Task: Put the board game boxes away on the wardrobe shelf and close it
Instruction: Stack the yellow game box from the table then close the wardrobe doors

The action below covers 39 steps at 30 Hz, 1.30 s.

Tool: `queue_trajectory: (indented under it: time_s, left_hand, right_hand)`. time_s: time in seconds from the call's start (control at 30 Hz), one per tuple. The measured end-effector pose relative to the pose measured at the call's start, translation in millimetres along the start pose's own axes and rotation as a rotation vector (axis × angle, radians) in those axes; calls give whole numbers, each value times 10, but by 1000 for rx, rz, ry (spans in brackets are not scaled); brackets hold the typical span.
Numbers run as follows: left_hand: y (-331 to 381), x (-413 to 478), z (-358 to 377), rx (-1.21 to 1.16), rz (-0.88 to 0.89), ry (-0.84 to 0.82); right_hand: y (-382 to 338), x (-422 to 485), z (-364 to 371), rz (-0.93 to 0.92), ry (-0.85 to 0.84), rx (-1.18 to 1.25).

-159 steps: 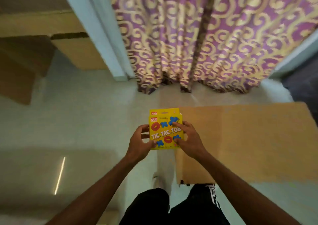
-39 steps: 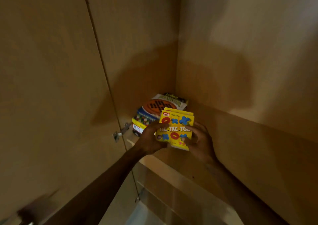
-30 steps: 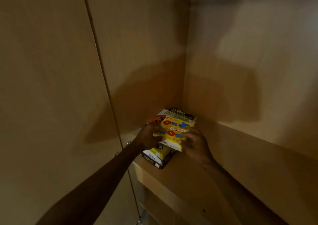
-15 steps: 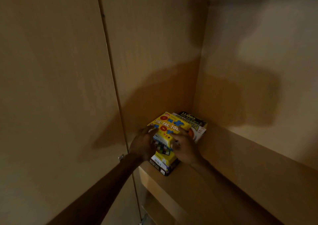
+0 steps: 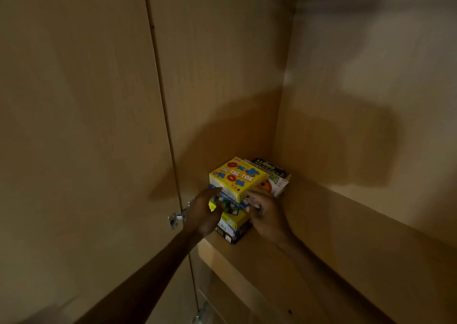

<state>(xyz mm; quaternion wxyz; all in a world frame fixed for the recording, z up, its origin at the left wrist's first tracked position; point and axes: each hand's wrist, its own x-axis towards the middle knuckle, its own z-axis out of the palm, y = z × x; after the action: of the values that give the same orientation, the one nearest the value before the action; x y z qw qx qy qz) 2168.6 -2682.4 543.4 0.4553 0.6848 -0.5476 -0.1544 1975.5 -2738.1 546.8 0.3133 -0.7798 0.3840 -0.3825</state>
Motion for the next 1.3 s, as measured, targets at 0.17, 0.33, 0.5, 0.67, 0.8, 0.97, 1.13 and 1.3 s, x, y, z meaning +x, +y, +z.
queue_trajectory:
  time_s: [0.17, 0.33, 0.5, 0.67, 0.8, 0.97, 1.13, 1.3]
  left_hand:
    - [99, -667, -70, -207, -87, 23]
    - [141, -1359, -126, -295, -201, -17]
    - [95, -2015, -212, -280, -239, -123]
    - [37, -2616, -442, -264, -227, -236]
    - [-40, -3083, -794, -333, -206, -256]
    - [-177, -3756, -1466, -395, -171, -277]
    - [-143, -4498, -2258, -419, -146, -278]
    - [-125, -5024, -2567, -394, -140, -260]
  right_hand:
    - [-242, -593, -15, 176, 107, 211]
    - [-330, -1246, 121, 346, 147, 348]
    - [-466, -2014, 270, 452, 171, 351]
    - [-769, -2735, 327, 471, 242, 255]
    - [-1145, -3243, 487, 475, 271, 226]
    - [-1819, -3980, 1007, 486, 338, 214]
    - [-2598, -4659, 1375, 480, 311, 203]
    - [-3010, -5100, 1453, 456, 297, 203]
